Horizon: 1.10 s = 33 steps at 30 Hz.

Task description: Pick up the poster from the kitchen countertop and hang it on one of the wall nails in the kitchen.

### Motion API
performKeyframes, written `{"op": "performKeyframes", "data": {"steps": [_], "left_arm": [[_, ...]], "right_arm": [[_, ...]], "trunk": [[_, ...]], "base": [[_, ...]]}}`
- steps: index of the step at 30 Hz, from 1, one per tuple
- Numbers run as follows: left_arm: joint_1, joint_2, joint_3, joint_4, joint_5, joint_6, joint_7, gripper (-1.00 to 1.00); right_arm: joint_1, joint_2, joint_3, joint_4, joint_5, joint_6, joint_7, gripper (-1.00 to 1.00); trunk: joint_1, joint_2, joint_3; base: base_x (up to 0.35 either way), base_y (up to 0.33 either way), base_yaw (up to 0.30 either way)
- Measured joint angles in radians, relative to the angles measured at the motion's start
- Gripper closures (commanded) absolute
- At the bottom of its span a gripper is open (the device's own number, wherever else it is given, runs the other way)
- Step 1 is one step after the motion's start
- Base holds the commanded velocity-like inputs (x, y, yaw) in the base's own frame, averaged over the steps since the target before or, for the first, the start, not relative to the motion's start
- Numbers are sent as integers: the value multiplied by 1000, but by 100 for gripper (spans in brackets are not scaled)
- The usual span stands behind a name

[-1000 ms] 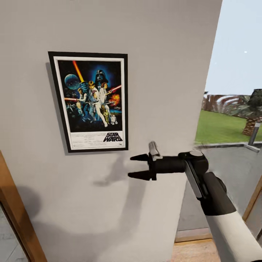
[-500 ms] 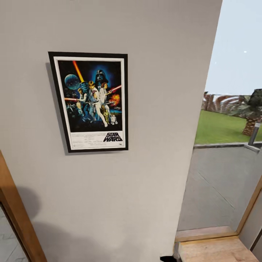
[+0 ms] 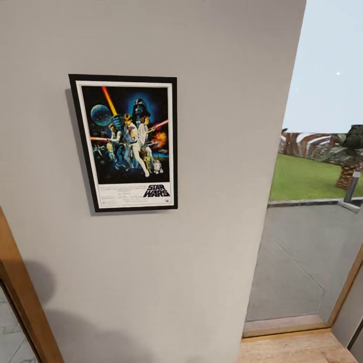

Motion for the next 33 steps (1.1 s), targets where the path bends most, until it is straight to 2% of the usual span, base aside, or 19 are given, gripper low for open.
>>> {"op": "performKeyframes", "data": {"steps": [7,11,18,21,23,28,33], "left_arm": [[0,0,-8,29,-1,-2,0,-100],[0,0,-11,43,-1,-5,0,-100],[0,0,-12,51,-2,-7,0,-100],[0,0,-12,52,-2,-8,1,-100],[1,-1,-13,52,-2,-8,0,-100],[0,-1,-14,52,-5,-8,0,-100],[0,-1,-15,52,-6,-10,1,-100]], "right_arm": [[0,6,1,4,-105,0,-128,-100],[0,12,2,5,-130,0,-187,-100],[0,31,3,6,-141,-2,-256,-100],[0,40,4,11,-140,-2,-261,-100],[0,56,5,49,-139,-2,-264,-100],[1,59,6,203,-137,-4,-267,-100],[1,62,6,230,-138,-2,-269,-100]], "trunk": [[0,0,11],[0,0,17],[0,0,28],[0,0,30],[0,0,30],[0,0,30],[0,0,30]], "base": [[0,0,0],[0,0,0],[0,0,0],[0,0,0],[0,0,0],[0,0,0],[0,0,0]]}}
